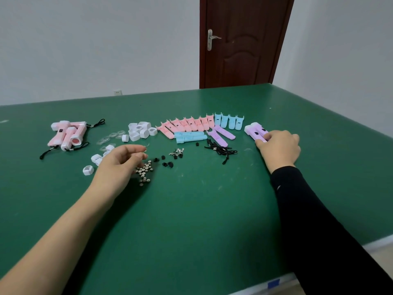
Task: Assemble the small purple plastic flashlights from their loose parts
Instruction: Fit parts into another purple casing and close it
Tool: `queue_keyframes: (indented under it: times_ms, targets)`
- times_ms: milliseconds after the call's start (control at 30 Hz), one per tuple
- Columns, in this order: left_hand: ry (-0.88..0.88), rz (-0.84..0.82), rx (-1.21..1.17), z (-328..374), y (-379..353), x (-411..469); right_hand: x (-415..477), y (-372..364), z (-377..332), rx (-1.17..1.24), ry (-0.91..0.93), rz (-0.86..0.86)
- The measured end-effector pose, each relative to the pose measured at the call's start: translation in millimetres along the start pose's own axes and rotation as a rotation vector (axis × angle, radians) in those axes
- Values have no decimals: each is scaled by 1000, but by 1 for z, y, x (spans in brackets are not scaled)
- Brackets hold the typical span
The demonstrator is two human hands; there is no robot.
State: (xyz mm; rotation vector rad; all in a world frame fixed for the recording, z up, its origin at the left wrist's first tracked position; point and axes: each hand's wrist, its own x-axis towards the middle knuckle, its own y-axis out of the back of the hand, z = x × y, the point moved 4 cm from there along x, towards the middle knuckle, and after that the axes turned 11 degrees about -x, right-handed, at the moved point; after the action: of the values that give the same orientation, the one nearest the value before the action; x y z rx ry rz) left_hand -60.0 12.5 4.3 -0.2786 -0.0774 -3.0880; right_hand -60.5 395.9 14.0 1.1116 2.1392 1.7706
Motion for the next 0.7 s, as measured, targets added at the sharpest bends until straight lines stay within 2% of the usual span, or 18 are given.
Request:
queue_keyframes:
  times_ms: [133, 367, 567, 700]
  targets:
    - [-9, -16, 34, 0, -2, -1, 2, 0, -3, 38, -3, 48]
    - [-7, -35, 66, 2, -5, -4, 9, -11, -11, 212, 43, -14]
    - [6, -38, 79, 3, -6, -6, 13, -13, -11, 179, 44, -2]
    - [-3, -48, 103, 5, -8, -6, 11, -3, -29, 95, 137, 120]
